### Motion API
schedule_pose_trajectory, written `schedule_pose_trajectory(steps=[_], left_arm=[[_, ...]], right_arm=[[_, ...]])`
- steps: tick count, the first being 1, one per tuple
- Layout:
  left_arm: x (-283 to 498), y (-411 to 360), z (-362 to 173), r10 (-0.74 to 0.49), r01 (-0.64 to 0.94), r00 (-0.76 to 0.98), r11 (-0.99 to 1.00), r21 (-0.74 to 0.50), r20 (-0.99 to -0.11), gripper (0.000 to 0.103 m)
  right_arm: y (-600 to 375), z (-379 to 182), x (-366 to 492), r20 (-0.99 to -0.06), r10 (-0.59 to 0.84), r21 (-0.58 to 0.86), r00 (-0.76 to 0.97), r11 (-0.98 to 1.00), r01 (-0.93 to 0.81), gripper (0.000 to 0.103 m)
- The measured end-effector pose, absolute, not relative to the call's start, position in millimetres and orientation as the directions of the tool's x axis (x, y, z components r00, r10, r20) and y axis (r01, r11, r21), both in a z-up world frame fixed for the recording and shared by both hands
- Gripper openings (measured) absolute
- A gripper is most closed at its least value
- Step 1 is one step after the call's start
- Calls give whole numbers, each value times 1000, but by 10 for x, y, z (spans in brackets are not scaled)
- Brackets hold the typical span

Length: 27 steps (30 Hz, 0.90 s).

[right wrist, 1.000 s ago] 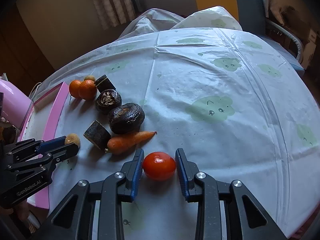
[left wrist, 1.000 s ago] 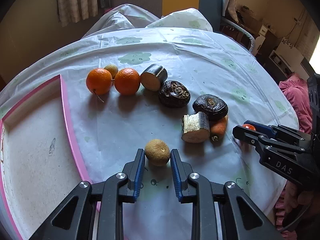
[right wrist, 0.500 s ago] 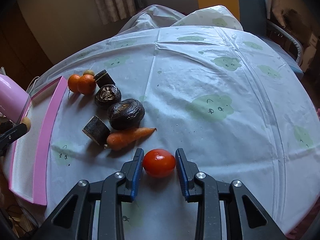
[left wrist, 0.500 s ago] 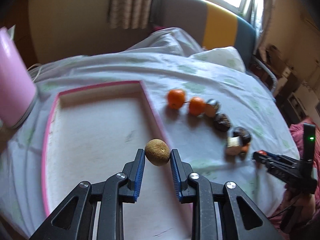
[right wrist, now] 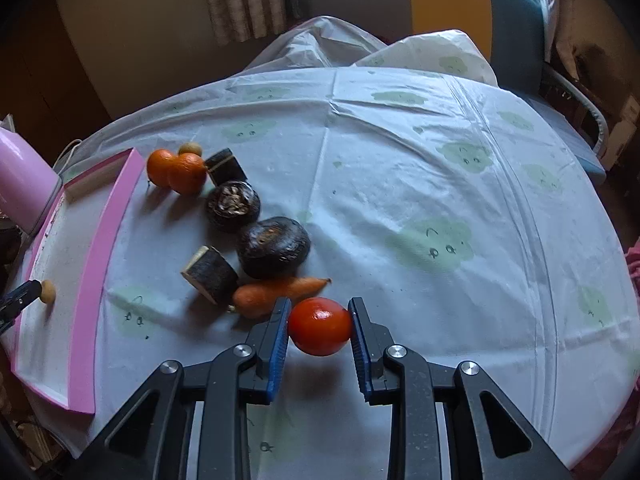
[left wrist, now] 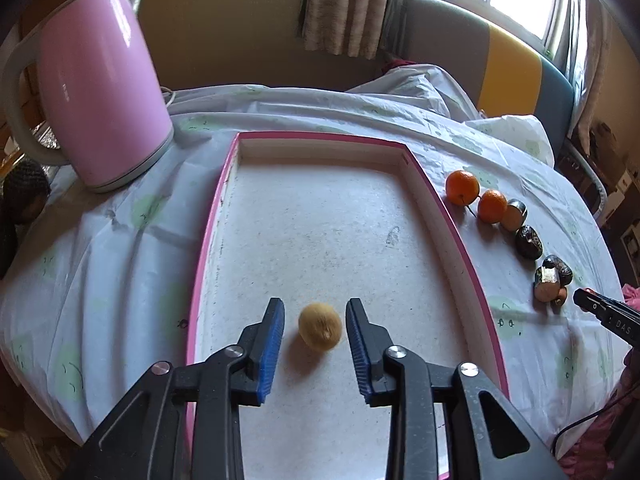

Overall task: Organize fruits
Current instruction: 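Place the brown fruit in the pink tray with the left tool while the right tool drops the tomato there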

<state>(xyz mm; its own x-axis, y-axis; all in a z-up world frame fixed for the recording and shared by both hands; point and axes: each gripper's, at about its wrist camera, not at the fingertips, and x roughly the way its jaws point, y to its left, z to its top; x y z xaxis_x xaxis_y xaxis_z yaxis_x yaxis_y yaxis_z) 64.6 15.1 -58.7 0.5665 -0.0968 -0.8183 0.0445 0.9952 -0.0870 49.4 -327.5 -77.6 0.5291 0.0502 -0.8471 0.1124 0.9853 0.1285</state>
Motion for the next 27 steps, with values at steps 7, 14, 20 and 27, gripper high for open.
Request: schedule_pose_trajectory(steps=[7,14,20,27], left_arm=[[503,235,-494,-102,24,589,994,-109,-802,38],[411,383,-434,-94,-6,606,992,-123,-790,38],[386,503,-463,-89,-35,603,990,-138,-792,38],[372,562,-497,-80,-45,603,990,-134,-794,38]], right_arm=[[-2693,-395,452,-797,168,151,580,986,-78,29],[-1946,-186,393,-764,364,227,533,925,-306,29],[-1385,-440,495,-788,412,247,458,892,-378,29],[-1064,-745,711,-832,358,205,425,908,-364,31]])
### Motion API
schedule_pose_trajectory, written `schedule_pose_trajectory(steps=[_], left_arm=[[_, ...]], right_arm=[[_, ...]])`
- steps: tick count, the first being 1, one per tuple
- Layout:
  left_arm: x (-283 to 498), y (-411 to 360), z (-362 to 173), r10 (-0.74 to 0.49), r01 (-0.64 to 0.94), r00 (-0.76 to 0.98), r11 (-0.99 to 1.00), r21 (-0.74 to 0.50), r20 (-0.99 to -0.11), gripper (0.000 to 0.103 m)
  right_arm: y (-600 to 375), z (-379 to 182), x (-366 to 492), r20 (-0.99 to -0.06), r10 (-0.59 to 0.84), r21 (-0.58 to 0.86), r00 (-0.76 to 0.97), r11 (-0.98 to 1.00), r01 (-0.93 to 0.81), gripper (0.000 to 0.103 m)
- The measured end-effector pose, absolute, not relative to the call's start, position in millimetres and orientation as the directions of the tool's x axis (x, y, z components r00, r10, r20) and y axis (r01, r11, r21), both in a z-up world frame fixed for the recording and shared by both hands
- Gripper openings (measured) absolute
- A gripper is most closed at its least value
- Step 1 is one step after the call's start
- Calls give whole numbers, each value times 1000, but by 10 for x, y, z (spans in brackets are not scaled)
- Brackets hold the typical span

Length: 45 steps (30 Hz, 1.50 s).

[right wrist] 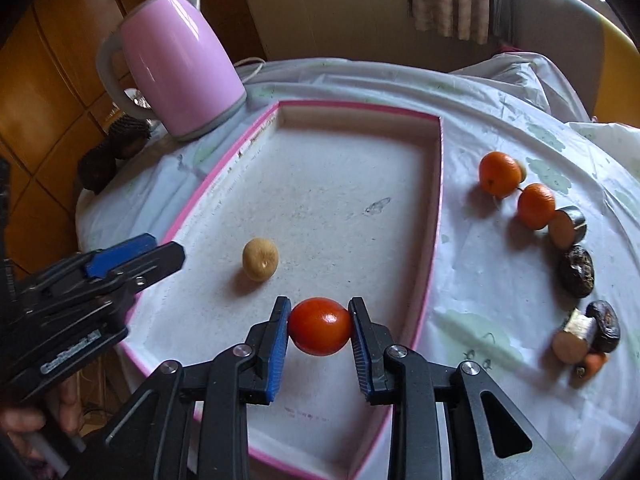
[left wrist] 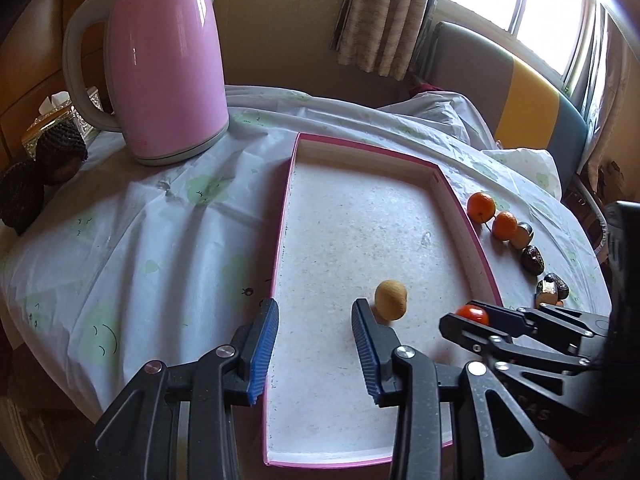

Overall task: Organize fruits
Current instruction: 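Place the brown fruit in the pink tray with the left tool while the right tool drops the tomato there, then grasp the cut dark root chunk with the left tool while the right tool grasps the carrot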

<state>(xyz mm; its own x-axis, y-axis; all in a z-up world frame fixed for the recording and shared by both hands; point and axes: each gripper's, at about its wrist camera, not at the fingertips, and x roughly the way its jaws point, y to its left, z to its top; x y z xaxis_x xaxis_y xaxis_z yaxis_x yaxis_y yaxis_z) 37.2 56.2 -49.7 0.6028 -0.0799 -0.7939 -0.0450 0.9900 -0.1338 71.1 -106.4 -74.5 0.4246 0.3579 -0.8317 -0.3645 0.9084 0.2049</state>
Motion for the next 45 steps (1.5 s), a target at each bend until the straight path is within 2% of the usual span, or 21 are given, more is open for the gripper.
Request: schedule_pose_trajectory(steps=[5,8,10,12,16,20,28,33,37,45], left_arm=[[368,558,-502,-76,-44,603,991,-129,-794,38],[356,534,-493,-76,-37,605,992,-123,-793,39],[344,505,-480,-74,-29,609,993,-115,-790,39],[330,471,-467,-76,-18,612,994,-109,-787,39],[312,388,-451,-85,9,613,995,-100,-785,44],[296,292,-431,-87,34,617,996,-83,-782,44],[285,141,-441,-100,78,607,995,-67,-788,45],[269,64,-434,-147,117,598,989,-95,-788,45],[276,13,-447,-171,133,580,985,-114,-797,45],[274,-171,-432,-190,187,565,977,-100,-803,45]], right_arm=[[-1033,-777,706,-831,331,174,446,918,-355,33],[-1090,-699,638,-812,325,163,485,924,-346,49],[-1150,-621,585,-794,314,151,521,931,-332,51],[-1236,-545,522,-770,309,150,558,938,-312,61],[-1457,-440,405,-733,289,161,617,953,-256,68],[-1726,-390,292,-701,239,158,671,971,-181,80],[-2293,-495,186,-709,124,160,695,987,-13,79],[-2679,-618,163,-735,87,205,673,974,98,60],[-2918,-673,135,-744,58,222,666,961,165,58],[-3171,-833,189,-775,53,248,629,942,226,42]])
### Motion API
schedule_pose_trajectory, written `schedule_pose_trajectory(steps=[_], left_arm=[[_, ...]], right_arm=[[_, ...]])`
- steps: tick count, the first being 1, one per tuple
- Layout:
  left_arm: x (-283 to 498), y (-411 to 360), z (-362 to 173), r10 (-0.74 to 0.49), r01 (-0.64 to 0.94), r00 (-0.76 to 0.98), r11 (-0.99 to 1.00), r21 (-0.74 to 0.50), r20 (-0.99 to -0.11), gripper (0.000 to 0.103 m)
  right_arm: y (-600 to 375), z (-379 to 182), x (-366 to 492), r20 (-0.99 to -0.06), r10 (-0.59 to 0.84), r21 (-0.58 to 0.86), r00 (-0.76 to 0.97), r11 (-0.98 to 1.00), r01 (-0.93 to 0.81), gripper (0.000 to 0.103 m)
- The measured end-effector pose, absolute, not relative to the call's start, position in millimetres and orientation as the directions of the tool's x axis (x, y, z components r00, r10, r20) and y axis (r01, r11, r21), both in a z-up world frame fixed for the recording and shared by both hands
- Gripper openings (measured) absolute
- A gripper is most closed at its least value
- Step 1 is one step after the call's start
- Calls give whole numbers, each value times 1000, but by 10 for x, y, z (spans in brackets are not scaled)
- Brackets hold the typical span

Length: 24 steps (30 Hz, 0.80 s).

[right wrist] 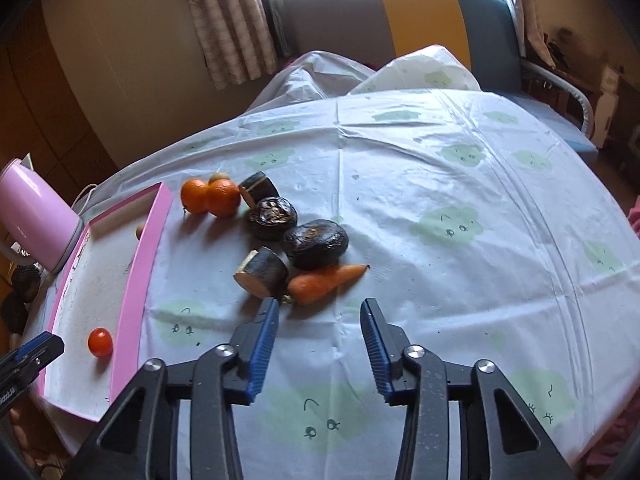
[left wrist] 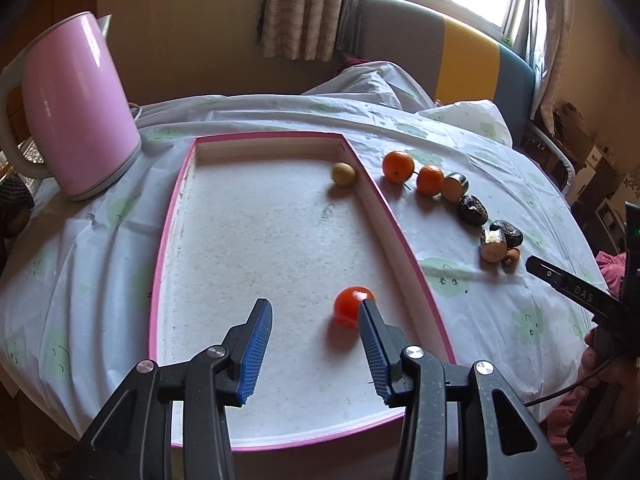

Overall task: Organize fruits
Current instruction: 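Grasp the cut dark root chunk with the left tool while the right tool grasps the carrot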

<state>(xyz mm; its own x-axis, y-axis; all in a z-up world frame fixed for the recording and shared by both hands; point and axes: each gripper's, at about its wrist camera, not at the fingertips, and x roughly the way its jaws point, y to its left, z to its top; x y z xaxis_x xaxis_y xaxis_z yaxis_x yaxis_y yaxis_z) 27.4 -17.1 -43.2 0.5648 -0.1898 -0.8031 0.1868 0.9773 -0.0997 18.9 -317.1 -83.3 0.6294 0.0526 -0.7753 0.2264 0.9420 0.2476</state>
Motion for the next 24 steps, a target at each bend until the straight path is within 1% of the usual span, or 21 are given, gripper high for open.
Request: schedule_pose_trajectory(steps=[2,4,5,9,17,21,22,23,24], left_arm=[[266,-228,-424,-198,205,564,974,-96,-802,45],[266,-281,-411,-206,220,564,971,-95,-799,45],[269,-302,-405,-211,226,564,969,-97,-798,45],[295,-389,-381,-229,248,559,963,-102,-797,45],[399,-664,-355,-289,312,526,941,-135,-800,45],[473,-834,-359,-327,348,495,924,-162,-805,45],[499,-880,-369,-336,354,486,920,-170,-807,45],[520,-923,-378,-343,361,477,916,-175,-809,45],[555,-979,-391,-356,371,461,909,-188,-812,45]], right_arm=[[-3214,-879,244,-783,65,265,618,935,237,42],[-3238,-925,297,-792,72,272,606,930,245,39],[-3245,-945,328,-794,78,278,603,928,247,36],[-3253,-999,433,-789,120,324,602,914,243,36],[-3198,-1056,625,-787,133,337,603,911,239,38],[-3215,-1057,628,-780,132,334,612,915,228,35],[-3226,-1052,616,-777,136,336,614,915,222,34],[-3234,-1044,601,-774,145,344,617,914,217,27],[-3238,-1030,582,-771,145,343,620,915,213,24]])
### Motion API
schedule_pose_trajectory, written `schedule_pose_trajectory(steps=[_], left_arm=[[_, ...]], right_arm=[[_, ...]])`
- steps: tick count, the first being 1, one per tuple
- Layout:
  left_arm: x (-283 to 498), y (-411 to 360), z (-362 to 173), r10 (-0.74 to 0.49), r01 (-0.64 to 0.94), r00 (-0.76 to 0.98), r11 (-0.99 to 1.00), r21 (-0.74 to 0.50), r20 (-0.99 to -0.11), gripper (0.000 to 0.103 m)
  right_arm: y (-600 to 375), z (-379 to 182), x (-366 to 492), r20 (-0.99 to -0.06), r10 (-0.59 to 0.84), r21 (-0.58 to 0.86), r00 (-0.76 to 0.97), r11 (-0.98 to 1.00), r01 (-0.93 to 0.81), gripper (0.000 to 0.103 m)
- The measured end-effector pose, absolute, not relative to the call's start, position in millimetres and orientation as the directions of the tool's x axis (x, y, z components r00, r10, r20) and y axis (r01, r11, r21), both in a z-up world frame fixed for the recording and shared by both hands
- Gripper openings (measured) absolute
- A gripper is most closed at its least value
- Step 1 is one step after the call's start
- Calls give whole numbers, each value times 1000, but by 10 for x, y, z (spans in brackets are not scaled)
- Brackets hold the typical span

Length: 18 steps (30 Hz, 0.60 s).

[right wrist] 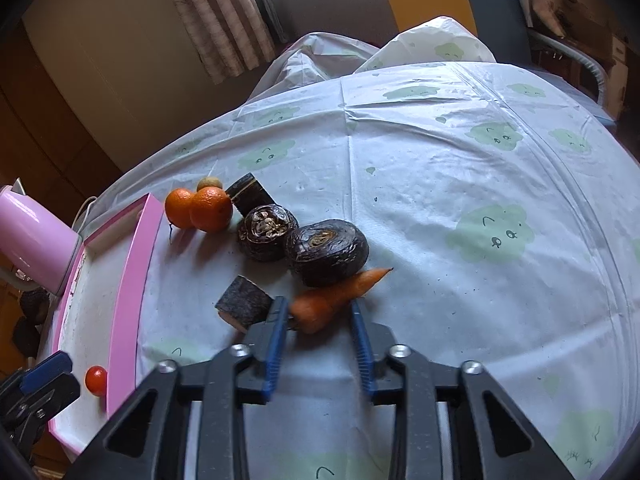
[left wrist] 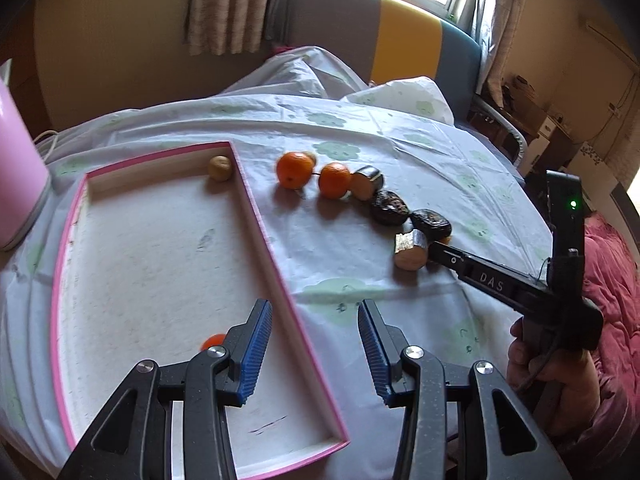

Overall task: Organize fruits
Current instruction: 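Grasp the cut dark root chunk with the left tool while the right tool grasps the carrot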

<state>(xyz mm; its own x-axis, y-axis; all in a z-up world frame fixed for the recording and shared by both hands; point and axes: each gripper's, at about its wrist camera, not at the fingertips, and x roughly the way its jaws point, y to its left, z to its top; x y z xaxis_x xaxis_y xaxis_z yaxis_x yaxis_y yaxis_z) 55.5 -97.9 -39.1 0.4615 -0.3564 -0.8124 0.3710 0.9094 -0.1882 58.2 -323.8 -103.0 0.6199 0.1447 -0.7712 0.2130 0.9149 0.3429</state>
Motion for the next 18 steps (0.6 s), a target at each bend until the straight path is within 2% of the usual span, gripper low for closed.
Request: schedule_pose_trajectory(steps=[3,11,18], left_arm=[[635,-1123,-417,-405,393,420,888,-239,-812,45],[891,-1570,-529,-482,424,325,843,-330,-814,45],[1067,-1911,-664,-486,443,279,830,-338,-828,45]], right_arm=[[-3245,-991,521,-769,140,329,624,923,197,19],[-3326,-997,416,-775,151,333,614,923,193,19],[-3378,-1032,401,-776,165,339,608,923,182,27]])
